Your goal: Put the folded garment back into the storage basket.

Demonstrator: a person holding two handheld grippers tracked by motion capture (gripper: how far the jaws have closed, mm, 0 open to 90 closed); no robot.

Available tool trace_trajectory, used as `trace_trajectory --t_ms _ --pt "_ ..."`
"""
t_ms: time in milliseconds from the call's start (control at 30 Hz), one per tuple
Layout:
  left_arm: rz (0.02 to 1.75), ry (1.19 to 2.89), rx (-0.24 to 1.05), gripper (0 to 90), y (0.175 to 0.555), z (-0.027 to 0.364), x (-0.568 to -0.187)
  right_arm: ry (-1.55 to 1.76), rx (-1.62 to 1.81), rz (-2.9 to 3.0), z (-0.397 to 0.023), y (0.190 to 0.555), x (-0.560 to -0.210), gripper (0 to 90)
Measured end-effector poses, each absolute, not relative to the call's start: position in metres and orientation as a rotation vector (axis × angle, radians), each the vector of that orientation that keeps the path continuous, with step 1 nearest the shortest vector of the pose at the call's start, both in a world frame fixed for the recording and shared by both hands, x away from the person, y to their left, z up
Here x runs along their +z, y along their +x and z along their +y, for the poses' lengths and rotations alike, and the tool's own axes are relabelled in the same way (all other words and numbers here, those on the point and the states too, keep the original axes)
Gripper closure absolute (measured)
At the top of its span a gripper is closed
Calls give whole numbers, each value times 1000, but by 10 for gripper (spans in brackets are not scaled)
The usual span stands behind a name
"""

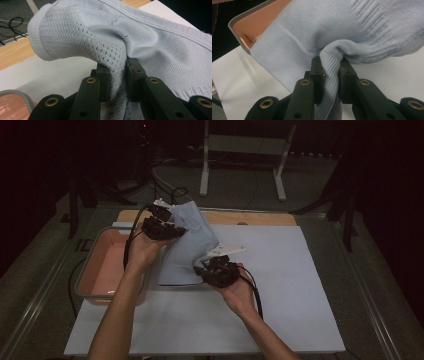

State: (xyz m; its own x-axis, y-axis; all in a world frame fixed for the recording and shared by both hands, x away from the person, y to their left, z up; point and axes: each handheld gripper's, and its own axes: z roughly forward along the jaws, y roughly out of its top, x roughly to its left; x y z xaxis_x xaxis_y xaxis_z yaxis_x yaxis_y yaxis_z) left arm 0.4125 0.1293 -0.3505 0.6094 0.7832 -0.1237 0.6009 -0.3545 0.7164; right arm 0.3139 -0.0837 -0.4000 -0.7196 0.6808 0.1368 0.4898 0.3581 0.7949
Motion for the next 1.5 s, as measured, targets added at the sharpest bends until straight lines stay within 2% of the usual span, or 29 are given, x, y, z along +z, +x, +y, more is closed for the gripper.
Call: trace_trajectory --t_ms 1500 --pt "1201 2028 389 768 409 192 -339 965 1340 2454 -16 325 -393 775"
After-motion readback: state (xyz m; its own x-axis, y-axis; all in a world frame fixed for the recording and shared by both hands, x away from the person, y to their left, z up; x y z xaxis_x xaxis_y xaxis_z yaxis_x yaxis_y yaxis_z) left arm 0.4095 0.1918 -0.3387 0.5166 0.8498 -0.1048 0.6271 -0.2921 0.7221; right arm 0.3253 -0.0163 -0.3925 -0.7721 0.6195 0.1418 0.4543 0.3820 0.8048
